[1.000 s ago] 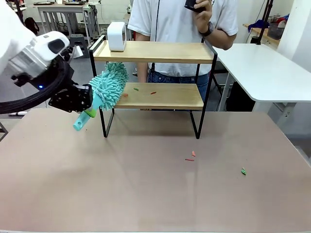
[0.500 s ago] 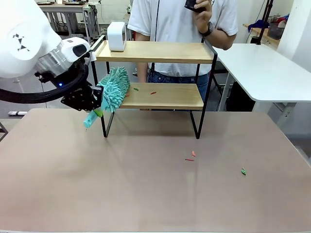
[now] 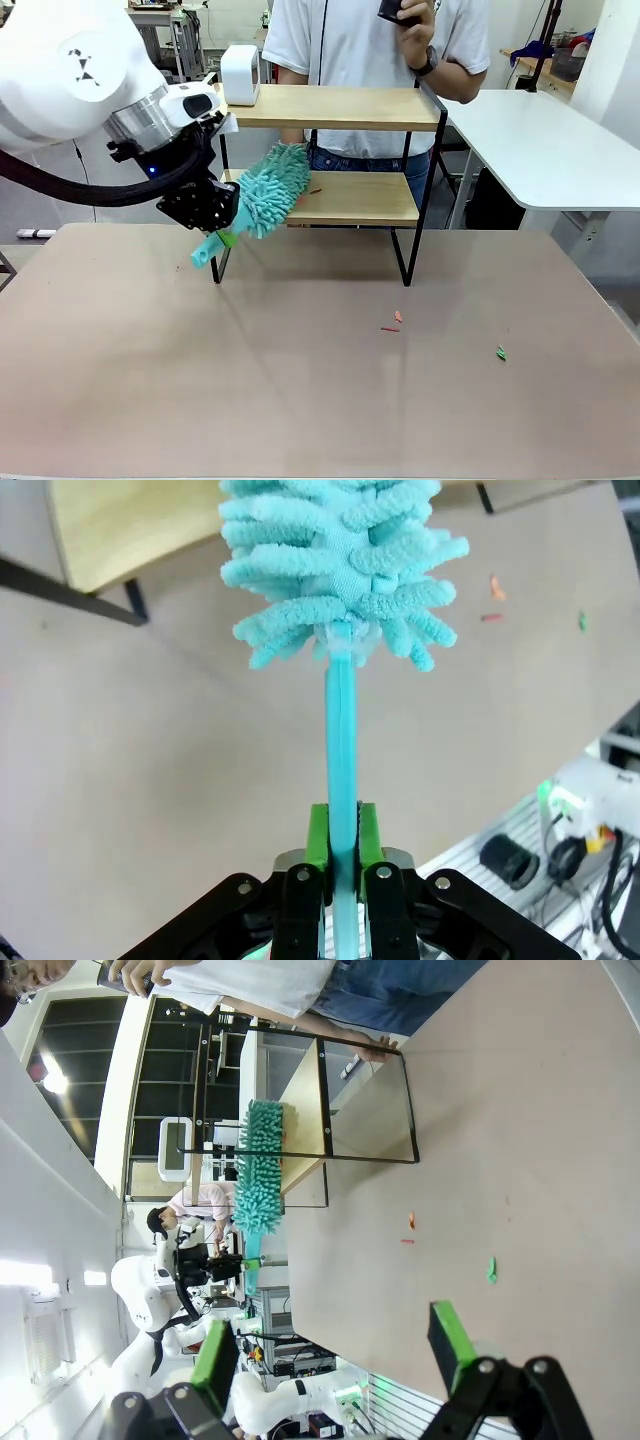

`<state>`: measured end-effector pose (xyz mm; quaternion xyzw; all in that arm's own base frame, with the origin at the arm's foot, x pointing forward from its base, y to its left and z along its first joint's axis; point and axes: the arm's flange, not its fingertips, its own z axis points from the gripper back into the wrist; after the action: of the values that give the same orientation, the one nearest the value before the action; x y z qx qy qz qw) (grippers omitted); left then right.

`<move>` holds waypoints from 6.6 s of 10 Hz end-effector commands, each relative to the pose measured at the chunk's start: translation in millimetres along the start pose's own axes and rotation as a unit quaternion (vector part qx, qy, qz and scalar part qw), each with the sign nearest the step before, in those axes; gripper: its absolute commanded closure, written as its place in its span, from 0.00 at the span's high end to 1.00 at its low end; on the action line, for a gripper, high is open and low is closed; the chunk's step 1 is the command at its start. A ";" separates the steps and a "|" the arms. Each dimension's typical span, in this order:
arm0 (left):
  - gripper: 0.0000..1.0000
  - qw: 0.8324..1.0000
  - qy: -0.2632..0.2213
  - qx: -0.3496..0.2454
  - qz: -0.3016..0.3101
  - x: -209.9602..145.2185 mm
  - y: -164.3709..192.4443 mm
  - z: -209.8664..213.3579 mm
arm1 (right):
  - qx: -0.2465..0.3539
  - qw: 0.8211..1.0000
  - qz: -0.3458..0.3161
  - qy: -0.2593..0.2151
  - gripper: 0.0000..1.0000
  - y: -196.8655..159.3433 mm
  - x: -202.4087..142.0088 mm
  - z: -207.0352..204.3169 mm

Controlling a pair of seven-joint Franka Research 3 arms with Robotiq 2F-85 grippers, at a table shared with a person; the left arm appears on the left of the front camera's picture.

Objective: Clean the shelf.
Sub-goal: Clean the remaining tier of the Shelf with the Duster once objects are removed, then hand the Duster back to the human.

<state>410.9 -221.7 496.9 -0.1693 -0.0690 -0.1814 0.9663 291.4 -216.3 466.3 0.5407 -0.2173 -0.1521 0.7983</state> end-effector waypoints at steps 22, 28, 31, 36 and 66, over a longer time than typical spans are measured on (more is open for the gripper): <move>0.12 0.891 -0.310 -0.266 0.199 -237.3 222.9 183.7 | 0.011 1.000 0.013 -0.008 1.00 0.3 1.2 -1.5; 0.12 0.902 -0.260 -0.235 0.251 -225.7 244.9 164.3 | 0.011 1.000 0.013 -0.008 1.00 0.3 1.2 -1.5; 0.12 0.902 -0.260 -0.235 0.251 -225.7 244.9 164.3 | 0.011 1.000 0.013 -0.008 1.00 0.3 1.2 -1.5; 0.12 0.902 -0.260 -0.235 0.251 -225.7 244.9 164.3 | 0.011 1.000 0.013 -0.008 1.00 0.3 1.2 -1.5; 0.12 0.796 0.265 -0.481 -0.254 -95.0 7.9 137.7 | 0.119 0.777 0.238 0.571 1.00 249.6 -106.2 -351.7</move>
<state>306.7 -139.6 594.5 -0.5223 0.2488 -0.4641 0.6707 379.3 212.4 562.4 0.5636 0.1325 0.3749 0.7240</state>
